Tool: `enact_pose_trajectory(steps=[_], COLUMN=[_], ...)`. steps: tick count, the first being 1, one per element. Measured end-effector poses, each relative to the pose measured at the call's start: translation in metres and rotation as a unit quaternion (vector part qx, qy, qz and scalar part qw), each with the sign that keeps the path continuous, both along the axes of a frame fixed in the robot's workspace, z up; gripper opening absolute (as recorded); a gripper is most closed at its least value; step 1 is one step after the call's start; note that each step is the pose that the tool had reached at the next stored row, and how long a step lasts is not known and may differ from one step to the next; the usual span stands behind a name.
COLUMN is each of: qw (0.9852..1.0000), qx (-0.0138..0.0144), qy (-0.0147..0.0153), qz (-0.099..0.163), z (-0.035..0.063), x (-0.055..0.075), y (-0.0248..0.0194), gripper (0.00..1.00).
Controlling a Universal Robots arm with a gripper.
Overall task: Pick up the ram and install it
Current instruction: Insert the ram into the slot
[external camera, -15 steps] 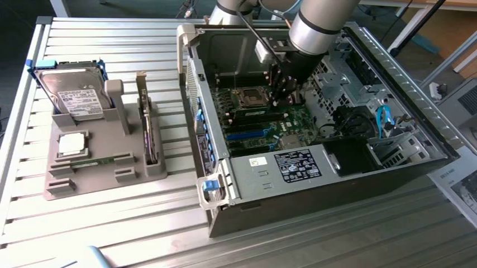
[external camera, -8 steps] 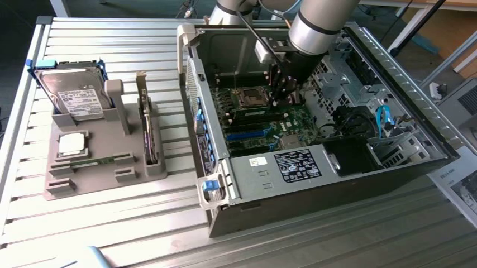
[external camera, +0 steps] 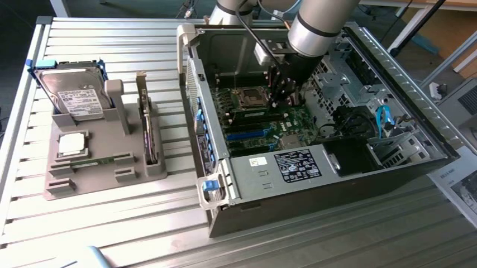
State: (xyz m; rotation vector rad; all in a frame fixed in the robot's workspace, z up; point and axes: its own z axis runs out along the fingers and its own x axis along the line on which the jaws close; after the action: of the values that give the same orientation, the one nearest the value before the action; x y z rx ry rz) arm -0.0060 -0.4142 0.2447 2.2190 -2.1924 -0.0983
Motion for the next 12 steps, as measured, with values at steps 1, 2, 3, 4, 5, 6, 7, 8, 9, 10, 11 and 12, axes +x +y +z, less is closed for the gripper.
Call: enact_pose_trajectory(steps=[1, 2, 3, 4, 5, 6, 7, 8, 9, 10, 11, 12], qw=[1.0, 1.0, 1.0, 1.0, 1.0, 1.0, 1.0, 1.0, 1.0, 1.0, 1.0, 1.0], qx=[-0.0002, -0.0001, -0.0006, -0.0008, -0.001, -0.0013, -0.002, -0.0029, -0.0033, -0.0036, -0.0039, -0.004], qy=[0.0, 0.0, 0.0, 0.0, 0.0, 0.0, 0.0, 0.0, 0.0, 0.0, 0.0, 0.0], qz=[0.0, 0.0, 0.0, 0.0, 0.0, 0.0, 0.0, 0.0, 0.0, 0.0, 0.0, 0.0], z=[0.0, 0.0, -0.0001, 0.0, -0.0001, -0.0001, -0.0001, -0.0001, -0.0001, 0.0, 0.0, 0.0], x=[0.0, 0.0, 0.0, 0.0, 0.0, 0.0, 0.0, 0.0, 0.0, 0.0, 0.0, 0.0], y=[0.0, 0.0, 0.0001, 0.0001, 0.0002, 0.0003, 0.0005, 0.0006, 0.0007, 0.0008, 0.0008, 0.0008], gripper=[0.12, 0.12, 0.12, 0.12, 0.12, 0.12, 0.12, 0.12, 0.12, 0.12, 0.12, 0.12])
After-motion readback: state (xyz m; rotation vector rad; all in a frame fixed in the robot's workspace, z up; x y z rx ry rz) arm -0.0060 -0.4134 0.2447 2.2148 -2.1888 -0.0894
